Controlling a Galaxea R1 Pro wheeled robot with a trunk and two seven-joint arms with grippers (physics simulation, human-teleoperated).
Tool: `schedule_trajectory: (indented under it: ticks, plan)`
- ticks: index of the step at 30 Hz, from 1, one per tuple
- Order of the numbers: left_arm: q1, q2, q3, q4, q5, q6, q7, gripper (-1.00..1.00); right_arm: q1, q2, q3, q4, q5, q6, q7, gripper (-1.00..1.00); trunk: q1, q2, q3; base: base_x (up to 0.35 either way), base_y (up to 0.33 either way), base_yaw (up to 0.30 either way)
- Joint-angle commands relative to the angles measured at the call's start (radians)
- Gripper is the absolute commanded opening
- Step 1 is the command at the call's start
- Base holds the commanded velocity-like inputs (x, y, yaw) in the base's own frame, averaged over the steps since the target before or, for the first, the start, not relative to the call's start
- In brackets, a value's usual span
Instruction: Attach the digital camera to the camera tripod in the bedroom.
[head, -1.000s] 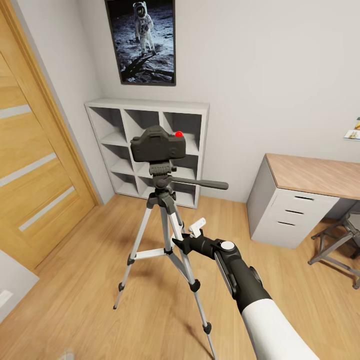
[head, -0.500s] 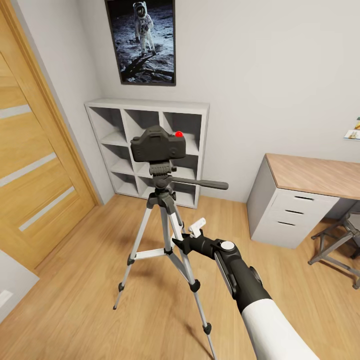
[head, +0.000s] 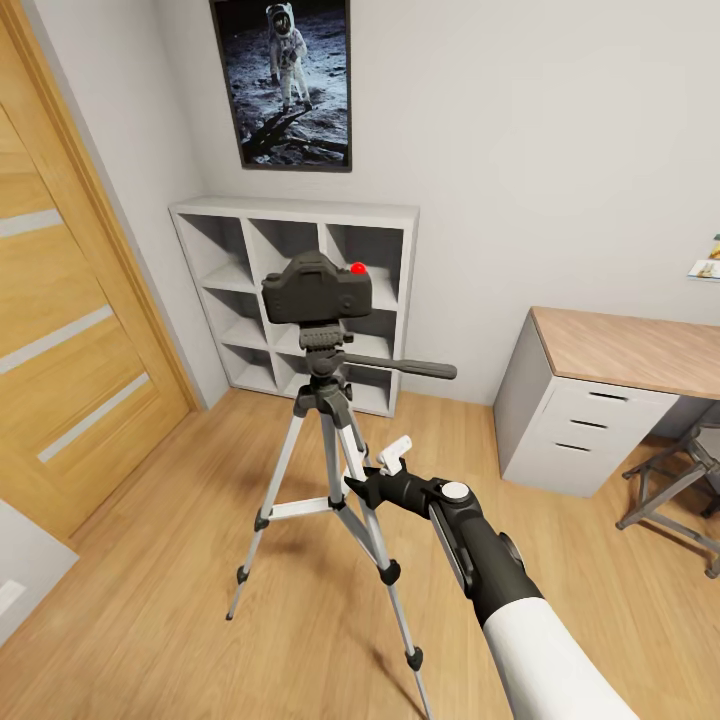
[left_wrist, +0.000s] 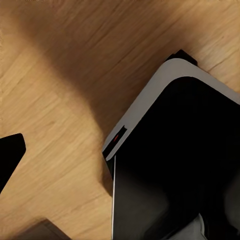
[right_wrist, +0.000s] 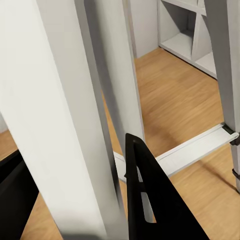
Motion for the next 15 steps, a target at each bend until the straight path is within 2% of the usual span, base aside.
schedule_trajectory:
  ticks: [1,12,15]
  plan:
    - [0.0,0.0,-0.006,0.0,0.007,0.0,0.0,1.0,0.0,0.0,0.0,-0.001,0.014,0.006,0.005,1.0,0.001,-0.002,-0.002,0.0,0.0,0.0]
    - [0.0,-0.005,-0.006,0.0,0.006,-0.002,0.0,1.0,0.0,0.0,0.0,-0.001,0.013,0.01,0.006,1.0,0.001,-0.002,-0.002,-0.003,0.0,0.0]
    - [0.0,-0.006,-0.006,0.0,0.005,-0.002,0.001,1.0,-0.001,0.0,0.0,-0.001,0.012,0.01,0.006,1.0,0.001,-0.002,-0.002,-0.144,0.0,0.0]
